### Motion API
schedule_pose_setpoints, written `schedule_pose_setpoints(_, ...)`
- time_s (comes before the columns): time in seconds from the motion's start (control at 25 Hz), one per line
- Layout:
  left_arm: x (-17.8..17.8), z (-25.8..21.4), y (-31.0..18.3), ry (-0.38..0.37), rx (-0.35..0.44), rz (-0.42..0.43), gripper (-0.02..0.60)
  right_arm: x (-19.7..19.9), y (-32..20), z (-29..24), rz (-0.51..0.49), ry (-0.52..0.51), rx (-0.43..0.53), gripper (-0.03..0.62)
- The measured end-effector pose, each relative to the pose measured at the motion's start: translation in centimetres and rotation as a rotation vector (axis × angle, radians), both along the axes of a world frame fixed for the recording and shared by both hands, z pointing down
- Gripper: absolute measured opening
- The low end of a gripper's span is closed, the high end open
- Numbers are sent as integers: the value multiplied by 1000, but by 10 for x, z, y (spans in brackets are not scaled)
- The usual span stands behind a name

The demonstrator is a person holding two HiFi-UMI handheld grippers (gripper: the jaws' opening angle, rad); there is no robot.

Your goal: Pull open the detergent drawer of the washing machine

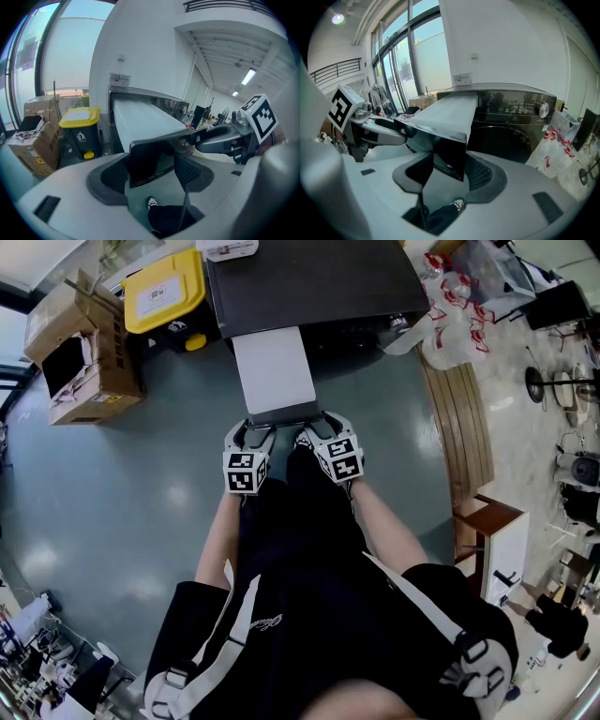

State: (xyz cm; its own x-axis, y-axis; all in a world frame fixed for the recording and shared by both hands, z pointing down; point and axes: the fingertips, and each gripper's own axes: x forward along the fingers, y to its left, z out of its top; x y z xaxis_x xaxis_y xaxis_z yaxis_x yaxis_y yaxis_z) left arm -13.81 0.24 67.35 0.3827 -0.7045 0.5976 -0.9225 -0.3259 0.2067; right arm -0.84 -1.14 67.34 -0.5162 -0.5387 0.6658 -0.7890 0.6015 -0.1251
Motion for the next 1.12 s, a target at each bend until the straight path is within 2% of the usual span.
schedule_pose_setpoints(0.8,3,1,10,5,4,-3,298,3,10,1,5,3,-1,215)
schedule_pose_setpoints(1.12,6,5,11,-18,-10,-11,298,6,10,6,6,1,-5,218)
